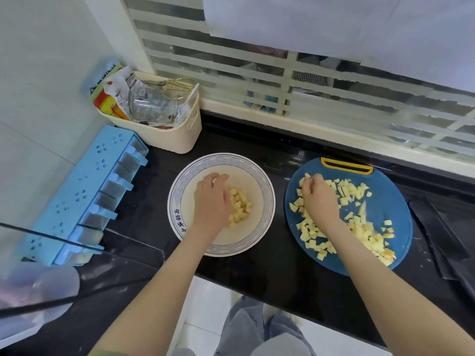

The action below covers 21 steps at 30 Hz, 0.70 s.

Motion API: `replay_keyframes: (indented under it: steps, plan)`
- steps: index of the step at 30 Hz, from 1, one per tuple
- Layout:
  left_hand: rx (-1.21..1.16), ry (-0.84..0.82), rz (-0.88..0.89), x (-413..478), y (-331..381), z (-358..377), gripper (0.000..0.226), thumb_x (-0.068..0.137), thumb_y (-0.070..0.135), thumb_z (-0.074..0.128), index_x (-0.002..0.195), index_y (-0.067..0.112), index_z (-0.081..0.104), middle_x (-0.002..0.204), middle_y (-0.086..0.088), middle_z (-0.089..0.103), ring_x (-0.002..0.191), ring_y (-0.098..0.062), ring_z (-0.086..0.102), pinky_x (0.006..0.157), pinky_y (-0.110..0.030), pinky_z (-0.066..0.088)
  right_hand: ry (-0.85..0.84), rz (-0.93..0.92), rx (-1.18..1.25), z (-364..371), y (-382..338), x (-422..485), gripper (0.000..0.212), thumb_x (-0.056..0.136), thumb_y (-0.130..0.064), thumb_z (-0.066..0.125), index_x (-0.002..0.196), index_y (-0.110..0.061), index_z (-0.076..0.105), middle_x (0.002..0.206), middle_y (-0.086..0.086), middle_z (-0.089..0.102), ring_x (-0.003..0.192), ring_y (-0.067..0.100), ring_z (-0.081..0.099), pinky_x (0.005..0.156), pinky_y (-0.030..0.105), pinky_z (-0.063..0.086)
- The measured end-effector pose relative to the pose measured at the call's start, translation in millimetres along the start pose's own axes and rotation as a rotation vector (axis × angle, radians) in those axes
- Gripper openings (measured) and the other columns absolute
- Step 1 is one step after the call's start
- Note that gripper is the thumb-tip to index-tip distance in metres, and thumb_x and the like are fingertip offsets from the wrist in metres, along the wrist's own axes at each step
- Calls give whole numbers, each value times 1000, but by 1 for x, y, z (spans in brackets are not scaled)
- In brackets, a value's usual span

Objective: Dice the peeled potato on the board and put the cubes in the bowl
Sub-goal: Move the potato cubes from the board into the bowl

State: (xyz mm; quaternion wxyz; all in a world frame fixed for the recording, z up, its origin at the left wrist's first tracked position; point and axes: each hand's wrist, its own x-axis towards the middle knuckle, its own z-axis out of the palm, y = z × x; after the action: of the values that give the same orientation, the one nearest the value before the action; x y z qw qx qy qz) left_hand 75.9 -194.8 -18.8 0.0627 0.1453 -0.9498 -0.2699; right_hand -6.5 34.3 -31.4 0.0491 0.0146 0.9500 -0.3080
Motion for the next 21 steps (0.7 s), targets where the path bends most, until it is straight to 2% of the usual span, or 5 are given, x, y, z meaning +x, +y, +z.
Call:
replay_keyframes:
  steps: [3, 6, 11, 16, 21]
  plan:
    - [61, 50, -58, 1, -21, -11, 38, 88, 2, 51, 125, 9, 58, 131, -14, 51, 112, -33, 47, 94, -42, 38, -61, -152, 72, 12, -55, -10, 23, 102, -25, 44, 84, -11, 43, 57, -3, 44, 49, 10, 41, 50, 28, 27]
    - [30, 44, -62, 0, -31, -17, 38, 89, 1, 50, 125, 9, 59, 131, -14, 50, 120, -32, 44, 102, -45, 37, -227, -291, 145, 38, -99, -22, 23, 101, -25, 44, 86, -8, 47, 64, 2, 48, 55, 12, 41, 52, 26, 31]
    - [8, 43, -34, -1, -30, -22, 45, 86, -6, 47, 126, 11, 58, 133, -14, 47, 122, -30, 42, 103, -40, 33, -513, -377, -36, 69, -114, -34, 38, 105, -35, 32, 98, -9, 59, 90, 4, 58, 86, 22, 55, 78, 36, 41]
    - [-45, 27, 46, 3, -9, -20, 48, 83, -8, 46, 127, 10, 57, 133, -15, 48, 115, -32, 44, 97, -43, 37, -494, -436, 1, 49, -97, -32, 34, 101, -16, 43, 133, -14, 54, 134, 4, 53, 127, 23, 41, 106, 34, 24]
    - [-104, -24, 197, 11, 44, -1, 46, 83, -6, 48, 126, 9, 57, 134, -13, 51, 118, -32, 50, 95, -47, 41, -261, -283, 215, -5, -48, -31, 58, 90, 3, 51, 144, -13, 40, 145, 5, 42, 136, 16, 29, 114, 29, 23]
